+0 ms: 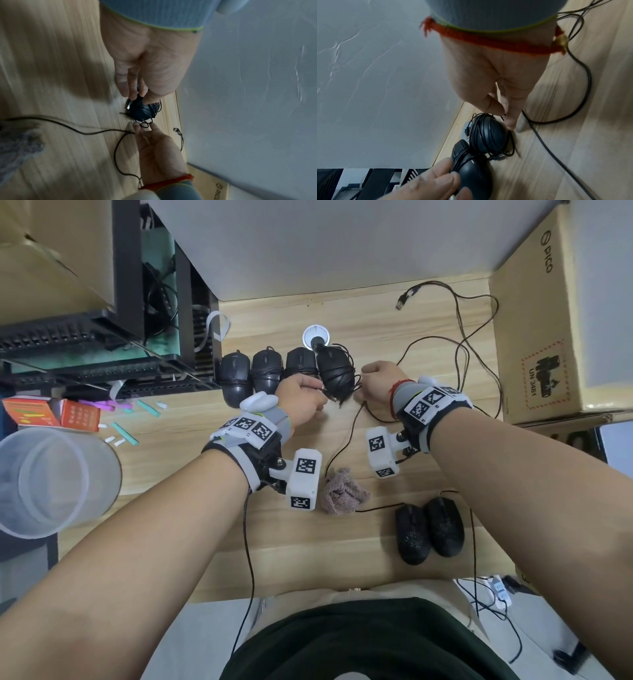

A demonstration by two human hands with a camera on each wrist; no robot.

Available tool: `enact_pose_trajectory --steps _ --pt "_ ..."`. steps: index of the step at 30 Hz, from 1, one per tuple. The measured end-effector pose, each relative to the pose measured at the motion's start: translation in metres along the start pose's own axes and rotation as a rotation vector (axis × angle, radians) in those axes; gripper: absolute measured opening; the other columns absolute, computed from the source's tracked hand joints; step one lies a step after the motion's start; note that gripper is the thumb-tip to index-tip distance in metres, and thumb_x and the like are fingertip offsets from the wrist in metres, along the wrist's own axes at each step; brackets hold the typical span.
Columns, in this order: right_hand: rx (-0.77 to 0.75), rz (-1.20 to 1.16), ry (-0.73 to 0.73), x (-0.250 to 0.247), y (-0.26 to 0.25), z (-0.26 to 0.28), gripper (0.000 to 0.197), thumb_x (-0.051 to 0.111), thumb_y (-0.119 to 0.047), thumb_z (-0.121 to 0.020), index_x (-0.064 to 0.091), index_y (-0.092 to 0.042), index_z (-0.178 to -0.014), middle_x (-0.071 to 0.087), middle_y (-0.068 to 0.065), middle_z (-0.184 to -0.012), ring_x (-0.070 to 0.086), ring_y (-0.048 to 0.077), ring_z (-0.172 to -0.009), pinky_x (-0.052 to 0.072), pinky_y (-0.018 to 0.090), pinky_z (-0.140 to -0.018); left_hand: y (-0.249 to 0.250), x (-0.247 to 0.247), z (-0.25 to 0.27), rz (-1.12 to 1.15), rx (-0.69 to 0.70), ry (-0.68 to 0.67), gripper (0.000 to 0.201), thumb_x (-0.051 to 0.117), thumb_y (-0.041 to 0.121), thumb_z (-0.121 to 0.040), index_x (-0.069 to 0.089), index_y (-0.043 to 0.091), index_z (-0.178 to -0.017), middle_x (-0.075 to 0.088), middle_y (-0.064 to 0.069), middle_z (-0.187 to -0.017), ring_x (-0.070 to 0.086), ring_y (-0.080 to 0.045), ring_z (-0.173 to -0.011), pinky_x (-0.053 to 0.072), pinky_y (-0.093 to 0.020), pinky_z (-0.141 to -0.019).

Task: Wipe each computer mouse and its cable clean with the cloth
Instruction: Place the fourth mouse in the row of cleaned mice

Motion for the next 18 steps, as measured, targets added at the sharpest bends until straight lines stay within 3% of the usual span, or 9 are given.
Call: enact_pose_trajectory --steps 2,3,6,9,14,18 --pt "0.002 -0.01 0.002 0.001 0.002 -0.003 0.051 0.065 0.002 -0.082 0.056 -0.019 -0.129 0.06 0.008 -0.117 0.059 0.024 -0.105 0.047 0.028 -0.08 0.004 0.0 -0.004 -0.157 0.093 0.019 0.031 0.07 -0.001 -0.085 0.062 0.018 -0.108 0.062 0.004 -0.09 0.06 -0.016 -0.079 0.051 -0.014 -0.066" --pt "-0.01 -0.016 -0.011 0.001 0.0 -0.002 0.052 0.066 0.002 -0.082 0.056 -0.02 -0.128 0.061 0.009 -0.117 0.061 0.025 -0.104 0.048 0.028 -0.08 0.008 0.001 -0.008 -0.255 0.151 0.03 0.037 0.073 0.002 -0.082 0.062 0.02 -0.113 0.059 0.006 -0.092 0.057 -0.015 -0.081 0.05 -0.016 -0.071" --pt "-0.037 -0.038 -0.017 0.003 -0.001 -0.004 0.046 0.069 -0.002 -0.078 0.059 -0.027 -0.115 0.068 0.009 -0.11 0.067 0.025 -0.098 0.054 0.031 -0.086 0.022 0.011 -0.019 -0.646 0.306 0.026 0.068 0.087 0.025 -0.071 0.057 0.02 -0.132 0.055 -0.003 -0.118 0.053 -0.02 -0.105 0.046 -0.032 -0.097" --pt "-0.053 -0.006 -0.022 0.006 -0.001 -0.008 0.04 0.076 -0.014 -0.077 0.061 -0.027 -0.111 0.07 0.001 -0.105 0.066 0.019 -0.096 0.049 0.026 -0.084 0.029 0.028 -0.027 -0.944 0.369 0.029 0.095 0.09 0.047 -0.065 0.045 0.022 -0.145 0.048 -0.009 -0.137 0.043 -0.029 -0.129 0.04 -0.042 -0.106" --pt "-0.066 -0.018 -0.026 0.003 -0.005 -0.015 0.041 0.078 -0.022 -0.078 0.062 -0.02 -0.115 0.066 -0.004 -0.099 0.064 0.015 -0.095 0.042 0.019 -0.071 0.032 0.048 -0.045 -1.215 0.412 0.113 0.075 0.084 0.046 -0.071 0.05 0.02 -0.133 0.053 -0.006 -0.131 0.045 -0.029 -0.125 0.034 -0.042 -0.101" --pt "-0.072 -0.039 -0.023 0.002 -0.007 -0.019 0.044 0.08 -0.025 -0.074 0.059 -0.024 -0.113 0.068 -0.007 -0.1 0.065 0.015 -0.096 0.049 0.025 -0.085 0.037 0.049 -0.054 -1.292 0.375 0.183 0.051 0.077 0.034 -0.082 0.057 0.018 -0.125 0.057 -0.007 -0.126 0.045 -0.029 -0.125 0.034 -0.044 -0.1"
Point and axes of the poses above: each hand's wrist, its own z-axis away from the middle knuckle, its own x-axis out of the palm, y = z × x, the point moved 4 cm from there along -z, towards the middle knuckle
